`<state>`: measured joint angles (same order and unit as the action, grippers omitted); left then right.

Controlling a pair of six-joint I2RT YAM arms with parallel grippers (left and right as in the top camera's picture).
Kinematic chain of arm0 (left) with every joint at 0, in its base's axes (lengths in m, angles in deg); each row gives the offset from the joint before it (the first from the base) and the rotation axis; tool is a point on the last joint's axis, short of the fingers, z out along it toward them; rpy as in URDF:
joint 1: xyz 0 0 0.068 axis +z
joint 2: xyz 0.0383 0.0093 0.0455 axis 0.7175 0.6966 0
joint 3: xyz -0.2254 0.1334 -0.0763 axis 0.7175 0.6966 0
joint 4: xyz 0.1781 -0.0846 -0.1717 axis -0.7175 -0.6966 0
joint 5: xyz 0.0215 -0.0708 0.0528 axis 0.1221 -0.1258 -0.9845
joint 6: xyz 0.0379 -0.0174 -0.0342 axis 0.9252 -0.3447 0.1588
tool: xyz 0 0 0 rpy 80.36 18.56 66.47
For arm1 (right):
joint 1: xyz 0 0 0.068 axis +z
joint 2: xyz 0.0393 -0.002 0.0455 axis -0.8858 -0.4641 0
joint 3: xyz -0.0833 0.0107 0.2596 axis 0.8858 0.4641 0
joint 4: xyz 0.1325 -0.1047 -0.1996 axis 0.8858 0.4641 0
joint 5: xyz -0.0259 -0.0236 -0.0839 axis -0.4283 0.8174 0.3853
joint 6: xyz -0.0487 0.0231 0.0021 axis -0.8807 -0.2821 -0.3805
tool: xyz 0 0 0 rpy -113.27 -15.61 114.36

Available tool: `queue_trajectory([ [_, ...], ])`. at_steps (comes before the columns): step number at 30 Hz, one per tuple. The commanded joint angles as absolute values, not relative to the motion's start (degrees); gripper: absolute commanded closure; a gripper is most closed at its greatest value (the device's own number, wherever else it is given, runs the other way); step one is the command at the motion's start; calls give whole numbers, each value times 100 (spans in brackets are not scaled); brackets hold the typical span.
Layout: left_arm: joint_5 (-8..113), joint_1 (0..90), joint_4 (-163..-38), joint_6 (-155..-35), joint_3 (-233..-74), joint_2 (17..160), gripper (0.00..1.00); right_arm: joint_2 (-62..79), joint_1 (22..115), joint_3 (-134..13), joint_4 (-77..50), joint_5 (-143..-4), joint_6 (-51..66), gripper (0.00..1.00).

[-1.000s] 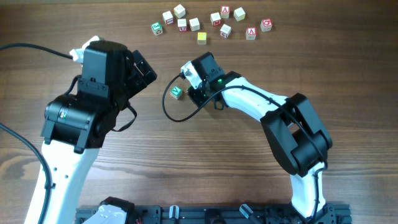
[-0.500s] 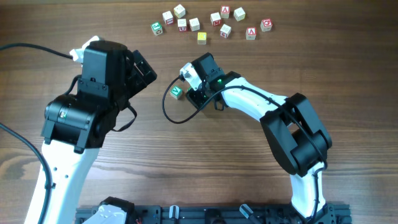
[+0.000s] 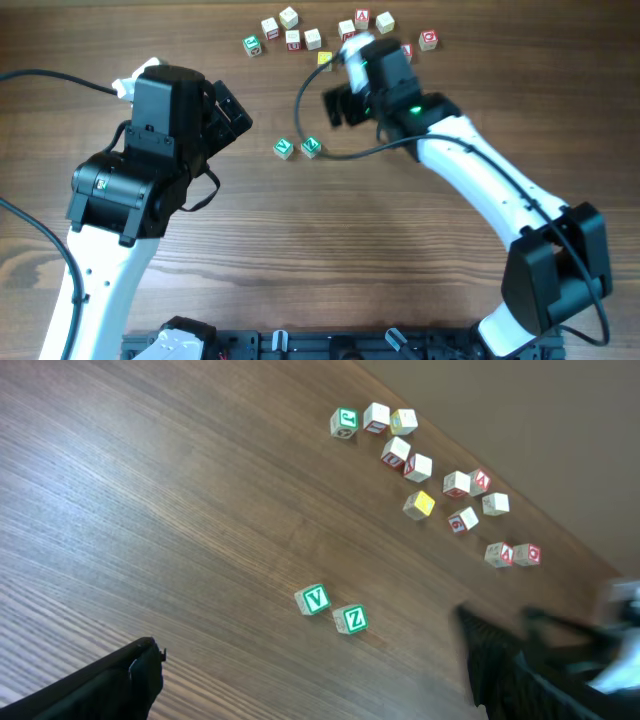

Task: Form a circle

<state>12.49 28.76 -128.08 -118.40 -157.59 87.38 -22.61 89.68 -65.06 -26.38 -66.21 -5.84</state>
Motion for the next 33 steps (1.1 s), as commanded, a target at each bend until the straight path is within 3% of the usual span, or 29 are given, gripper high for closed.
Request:
queue_trajectory([
  [1,1196,2909,-12791,-11792,-15786,8733,0,-2578,8312,-6509,-3296,-6330,-127,1],
  [6,1196,2909,-12791,-11792,-15786,8733,0,-3481,7827,-6727,-4129,-6372,-90,1],
  [20,1196,2909,-12789,-11792,-15786,8733,0,-6388,7394,-9239,-4164,-6175,61,2],
  [22,1196,2909,-12791,-11792,-15786,8733,0,-6526,7394,-9280,-4194,-6153,65,10],
  [26,1196,2909,-12791,-11792,-15786,8733,0,-6482,7394,-9365,-4050,-5751,-24,38],
  [30,1196,2909,-12791,-11792,-15786,8733,0,-5953,7394,-9680,-3049,-5712,-66,76],
  [33,1198,2909,-12791,-11792,-15786,8733,0,-5391,7396,-9724,-2380,-5742,-66,85],
])
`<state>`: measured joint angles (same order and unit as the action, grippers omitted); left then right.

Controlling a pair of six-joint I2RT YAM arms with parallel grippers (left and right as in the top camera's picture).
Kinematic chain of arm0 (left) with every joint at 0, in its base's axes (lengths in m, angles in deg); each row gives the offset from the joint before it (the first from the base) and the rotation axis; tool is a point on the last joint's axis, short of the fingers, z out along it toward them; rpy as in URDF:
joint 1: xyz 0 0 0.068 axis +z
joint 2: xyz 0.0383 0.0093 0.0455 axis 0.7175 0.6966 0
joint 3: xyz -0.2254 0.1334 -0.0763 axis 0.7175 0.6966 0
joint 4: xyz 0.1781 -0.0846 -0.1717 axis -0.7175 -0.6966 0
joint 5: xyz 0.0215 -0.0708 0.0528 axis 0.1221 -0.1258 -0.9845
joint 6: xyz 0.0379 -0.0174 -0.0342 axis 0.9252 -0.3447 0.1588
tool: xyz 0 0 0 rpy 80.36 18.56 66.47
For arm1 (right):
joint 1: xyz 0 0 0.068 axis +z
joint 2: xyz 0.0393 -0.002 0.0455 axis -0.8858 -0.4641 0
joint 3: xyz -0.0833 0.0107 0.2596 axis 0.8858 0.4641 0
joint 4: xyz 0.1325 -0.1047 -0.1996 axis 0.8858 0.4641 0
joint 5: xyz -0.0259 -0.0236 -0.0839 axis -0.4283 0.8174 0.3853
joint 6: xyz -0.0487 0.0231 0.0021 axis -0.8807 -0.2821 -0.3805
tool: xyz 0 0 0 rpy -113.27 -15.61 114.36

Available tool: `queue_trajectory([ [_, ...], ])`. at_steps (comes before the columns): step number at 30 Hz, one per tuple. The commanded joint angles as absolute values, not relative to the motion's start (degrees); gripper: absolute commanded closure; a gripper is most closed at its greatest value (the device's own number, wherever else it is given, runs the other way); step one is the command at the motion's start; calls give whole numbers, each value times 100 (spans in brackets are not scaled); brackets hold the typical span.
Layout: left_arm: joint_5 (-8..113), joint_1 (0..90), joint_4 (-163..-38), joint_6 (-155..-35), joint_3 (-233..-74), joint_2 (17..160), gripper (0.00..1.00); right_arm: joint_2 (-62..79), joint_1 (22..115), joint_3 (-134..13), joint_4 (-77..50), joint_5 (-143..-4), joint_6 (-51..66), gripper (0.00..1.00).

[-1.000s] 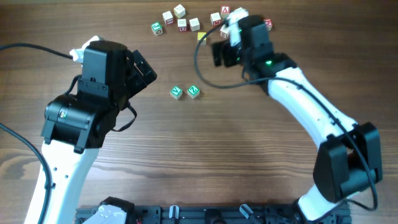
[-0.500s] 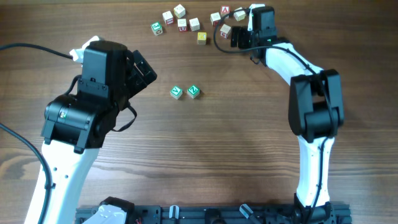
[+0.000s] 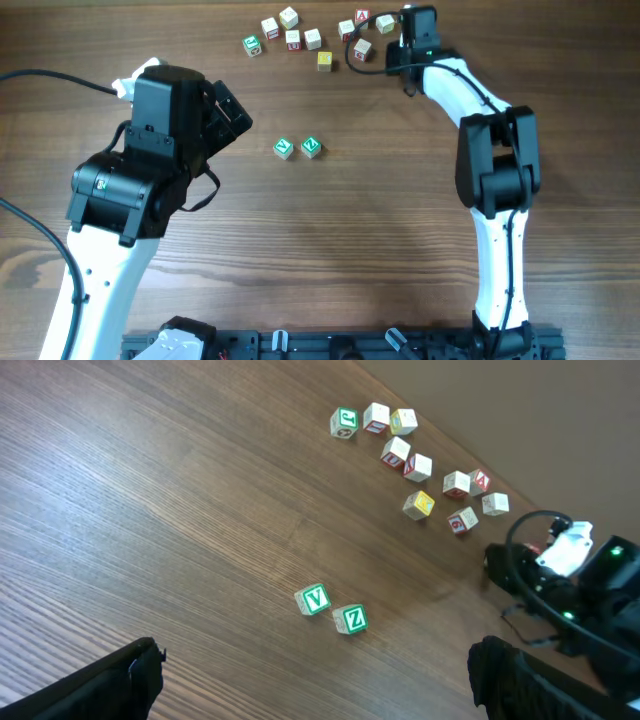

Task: Form a circle

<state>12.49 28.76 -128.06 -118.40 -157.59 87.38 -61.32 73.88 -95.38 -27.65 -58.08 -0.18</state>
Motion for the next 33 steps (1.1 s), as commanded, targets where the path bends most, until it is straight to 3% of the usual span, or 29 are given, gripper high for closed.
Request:
queue_trajectory([
  [1,1198,2909,-12789,-11792,-15786,8733,0,-5129,7396,-9724,-2074,-5869,-68,88],
  [9,1198,2909,-12789,-11792,-15786,8733,0,-3708,7497,-9724,1124,-8511,173,94],
  [14,1196,2909,-12612,-11794,-15786,8733,0,-3719,8105,-9481,2429,-8629,444,95],
  [18,1085,2916,-12356,-11792,-15786,8731,0,-3719,9073,-8965,2157,-8538,522,95],
  [21,811,2942,-12273,-11790,-15788,8657,0,-3721,9595,-8478,1747,-7657,1368,95],
  [26,-1042,3298,-12231,-12102,-15792,8373,0,-3728,10236,-7385,201,-7484,2253,95],
  [29,-843,3932,-12400,-12821,-15792,8270,0,-3728,10520,-6983,-627,-7436,2419,94],
  [33,84,4647,-12609,-12913,-15790,8386,0,-3730,10775,-6690,-1423,-6680,2531,88],
])
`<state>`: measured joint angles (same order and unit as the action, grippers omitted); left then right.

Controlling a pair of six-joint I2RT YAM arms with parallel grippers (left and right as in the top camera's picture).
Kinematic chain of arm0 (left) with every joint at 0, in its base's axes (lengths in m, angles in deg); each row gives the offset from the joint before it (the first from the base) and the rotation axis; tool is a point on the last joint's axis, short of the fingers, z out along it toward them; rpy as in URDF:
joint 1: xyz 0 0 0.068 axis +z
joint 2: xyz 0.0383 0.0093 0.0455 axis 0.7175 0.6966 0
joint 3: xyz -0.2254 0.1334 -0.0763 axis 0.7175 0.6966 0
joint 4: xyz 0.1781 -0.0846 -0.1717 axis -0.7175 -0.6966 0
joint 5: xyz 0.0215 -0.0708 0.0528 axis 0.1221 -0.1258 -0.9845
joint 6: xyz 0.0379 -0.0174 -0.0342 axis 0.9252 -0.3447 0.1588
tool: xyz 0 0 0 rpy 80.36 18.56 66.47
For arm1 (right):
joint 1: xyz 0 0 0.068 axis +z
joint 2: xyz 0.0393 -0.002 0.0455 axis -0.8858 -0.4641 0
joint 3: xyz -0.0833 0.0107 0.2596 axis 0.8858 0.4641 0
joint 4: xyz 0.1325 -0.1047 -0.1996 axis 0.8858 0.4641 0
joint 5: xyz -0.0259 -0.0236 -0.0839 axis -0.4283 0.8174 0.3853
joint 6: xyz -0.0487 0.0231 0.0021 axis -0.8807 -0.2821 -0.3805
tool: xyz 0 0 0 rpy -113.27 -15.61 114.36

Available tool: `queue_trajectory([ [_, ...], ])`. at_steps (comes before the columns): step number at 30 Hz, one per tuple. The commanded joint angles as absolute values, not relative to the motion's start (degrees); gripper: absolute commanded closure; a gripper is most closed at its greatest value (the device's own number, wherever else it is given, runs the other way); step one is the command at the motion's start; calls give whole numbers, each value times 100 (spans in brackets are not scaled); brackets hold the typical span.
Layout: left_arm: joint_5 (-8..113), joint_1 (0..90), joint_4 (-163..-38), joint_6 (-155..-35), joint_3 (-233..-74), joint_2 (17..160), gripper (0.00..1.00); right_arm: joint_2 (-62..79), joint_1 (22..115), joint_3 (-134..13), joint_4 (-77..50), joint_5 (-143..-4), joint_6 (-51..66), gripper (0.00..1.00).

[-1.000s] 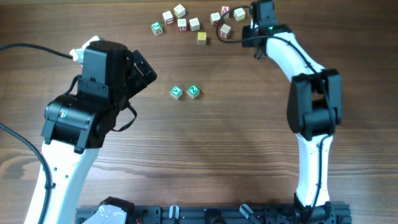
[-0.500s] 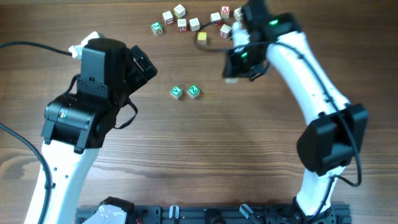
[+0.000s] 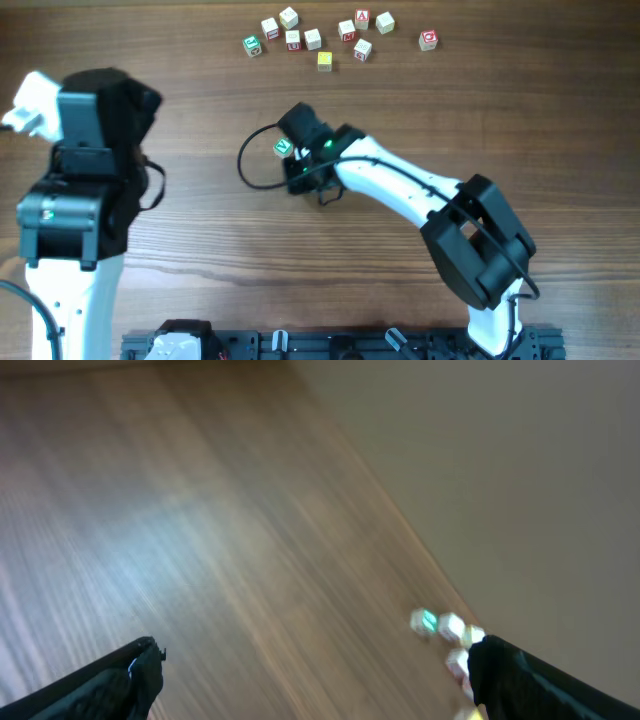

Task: Form a circle

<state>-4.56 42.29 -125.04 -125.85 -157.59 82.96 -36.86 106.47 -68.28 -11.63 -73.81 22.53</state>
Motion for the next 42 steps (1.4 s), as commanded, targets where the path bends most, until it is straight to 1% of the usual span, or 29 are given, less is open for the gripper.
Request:
queue_trajectory([
  [1,272,4791,-12666,-12913,-15790,8453,0,-3730,10793,-6690,-1519,-6542,2610,87],
  [3,471,5001,-12771,-12913,-15790,8611,0,-3730,10800,-6688,-1711,-6129,2686,87],
  [4,549,5069,-12817,-12913,-15790,8703,0,-3741,10797,-6688,-1720,-5823,2920,85],
  [5,615,5095,-12837,-12911,-15790,8762,0,-3741,10797,-6688,-1729,-5670,3104,83],
  [6,696,5101,-12839,-12911,-15790,8829,0,-3750,10797,-6683,-1766,-5620,3165,79],
  [7,744,5099,-12834,-12913,-15790,8877,0,-3780,10800,-6683,-1796,-5622,3156,79],
  [9,750,5101,-12832,-12913,-15790,8906,0,-3907,10804,-6683,-1884,-5744,3176,75],
  [14,746,5101,-12832,-12911,-15790,8904,0,-4043,10808,-6683,-1956,-6315,3191,76],
  [15,746,5101,-12832,-12911,-15790,8904,0,-4043,10824,-6683,-1849,-6601,3252,78],
  [18,722,5101,-12830,-12911,-15790,8904,0,-4053,10939,-6679,-1584,-6793,3676,78],
  [19,704,5101,-12810,-12911,-15790,8904,0,-4062,11025,-6679,-1591,-6809,3569,75],
  [21,704,5101,-12786,-12911,-15790,8904,0,-4064,11182,-6679,-1591,-6603,3536,59],
  [23,704,5101,-12789,-12909,-15790,8904,0,-4064,11280,-6679,-1580,-6551,3534,46],
  [25,702,5101,-12789,-12909,-15790,8904,0,-4064,11298,-6679,-1576,-6435,3539,36],
  [28,704,5101,-12789,-12909,-15790,8904,0,-4062,11213,-6699,-1573,-6356,3595,32],
  [31,704,5101,-12789,-12909,-15790,8904,0,-4032,11038,-6830,-1528,-6352,3545,32],
  [35,709,5099,-12789,-12913,-15790,8904,0,-3796,10734,-7151,-964,-6240,3359,32],
  [37,737,5099,-12789,-12913,-15790,8915,0,-3557,10598,-7236,-892,-6245,3272,33],
  [38,805,5099,-12789,-12911,-15790,8960,0,-3372,10515,-7250,-894,-6227,3276,45],
  [40,932,5099,-12791,-12824,-15786,9085,0,-3144,10389,-7250,-896,-6153,3274,55],
  [41,1045,5099,-12826,-12824,-15783,9170,4,-3020,10297,-7250,-896,-6044,3274,60],
  [42,1249,5099,-12872,-12819,-15781,9299,22,-2950,10201,-7250,-885,-5924,3272,65],
])
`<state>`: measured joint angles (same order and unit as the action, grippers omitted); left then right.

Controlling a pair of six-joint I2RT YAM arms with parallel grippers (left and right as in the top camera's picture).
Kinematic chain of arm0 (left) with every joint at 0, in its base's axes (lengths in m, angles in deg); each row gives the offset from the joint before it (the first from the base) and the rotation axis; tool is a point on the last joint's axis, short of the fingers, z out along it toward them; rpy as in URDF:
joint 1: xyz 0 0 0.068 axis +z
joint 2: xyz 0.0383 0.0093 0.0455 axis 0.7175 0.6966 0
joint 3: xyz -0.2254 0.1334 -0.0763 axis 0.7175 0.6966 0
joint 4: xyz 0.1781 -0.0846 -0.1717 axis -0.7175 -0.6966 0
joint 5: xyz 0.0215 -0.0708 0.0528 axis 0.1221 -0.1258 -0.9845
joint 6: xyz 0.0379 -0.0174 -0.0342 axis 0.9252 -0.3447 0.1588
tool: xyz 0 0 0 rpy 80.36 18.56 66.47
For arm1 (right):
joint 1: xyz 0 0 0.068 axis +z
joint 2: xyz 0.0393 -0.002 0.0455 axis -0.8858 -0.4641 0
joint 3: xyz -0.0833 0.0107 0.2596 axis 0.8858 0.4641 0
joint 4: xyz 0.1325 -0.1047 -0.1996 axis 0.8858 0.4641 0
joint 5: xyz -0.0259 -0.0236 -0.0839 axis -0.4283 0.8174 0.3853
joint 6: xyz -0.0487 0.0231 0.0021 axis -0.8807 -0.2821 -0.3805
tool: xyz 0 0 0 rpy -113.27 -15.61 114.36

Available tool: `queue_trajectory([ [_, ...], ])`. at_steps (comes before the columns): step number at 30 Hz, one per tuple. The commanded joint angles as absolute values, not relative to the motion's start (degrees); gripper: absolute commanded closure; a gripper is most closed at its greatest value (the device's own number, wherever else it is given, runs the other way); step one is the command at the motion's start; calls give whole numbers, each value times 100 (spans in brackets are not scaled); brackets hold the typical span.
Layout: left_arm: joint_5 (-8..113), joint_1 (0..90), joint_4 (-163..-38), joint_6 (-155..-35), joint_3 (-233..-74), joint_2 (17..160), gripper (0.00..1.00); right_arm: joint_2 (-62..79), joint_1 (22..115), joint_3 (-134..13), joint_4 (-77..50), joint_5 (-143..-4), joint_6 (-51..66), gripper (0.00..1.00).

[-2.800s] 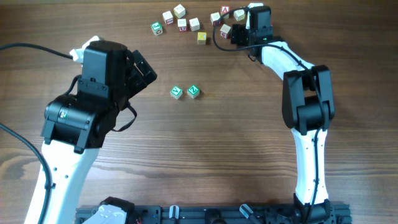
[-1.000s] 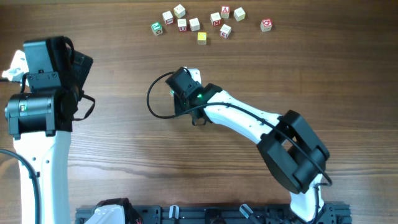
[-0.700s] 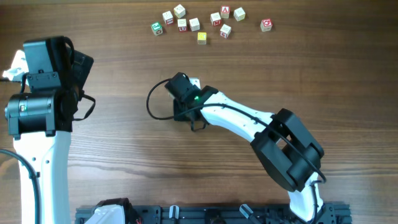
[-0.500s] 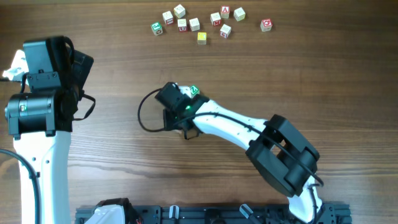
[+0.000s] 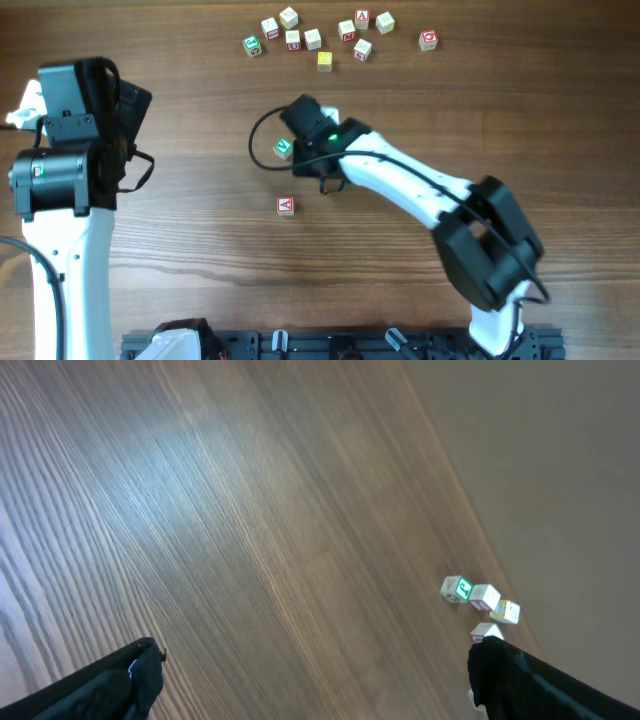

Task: Form a circle

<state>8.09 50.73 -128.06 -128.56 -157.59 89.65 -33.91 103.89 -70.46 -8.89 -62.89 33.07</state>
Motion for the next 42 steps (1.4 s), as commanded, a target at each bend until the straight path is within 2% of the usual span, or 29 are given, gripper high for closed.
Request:
queue_trajectory([
  [1,1603,5099,-12894,-12627,-15781,9522,53,-2926,10054,-7250,-883,-5766,3180,77],
  [2,1867,5099,-12872,-12360,-15781,9697,67,-2930,9962,-7239,-913,-5768,3062,83],
  [3,2011,5099,-12867,-12220,-15781,9843,77,-2961,9871,-7219,-964,-5781,2977,83],
  [4,2153,5099,-12876,-12137,-15779,10077,91,-3004,9733,-7188,-990,-5799,2970,83],
  [5,2289,5099,-12872,-12069,-15779,10300,96,-3063,9615,-7153,-1007,-5816,2946,83],
  [10,2514,4966,-12629,-12015,-15779,11537,96,-3487,9165,-7140,-1521,-7261,1602,89],
  [14,3644,4636,-11873,-11001,-15779,12486,96,-3813,8964,-7140,-1781,-7652,1560,94],
  [21,3705,4144,-11169,-10531,-15779,13480,96,-4086,8738,-7140,-2085,-8212,1136,96],
  [29,3861,4122,-10948,-10391,-15779,13841,96,-4589,8535,-7140,-2349,-9248,1034,96],
  [42,4073,4033,-10804,-9820,-15276,13964,96,-4781,8520,-7140,-2240,-9963,710,96],
])
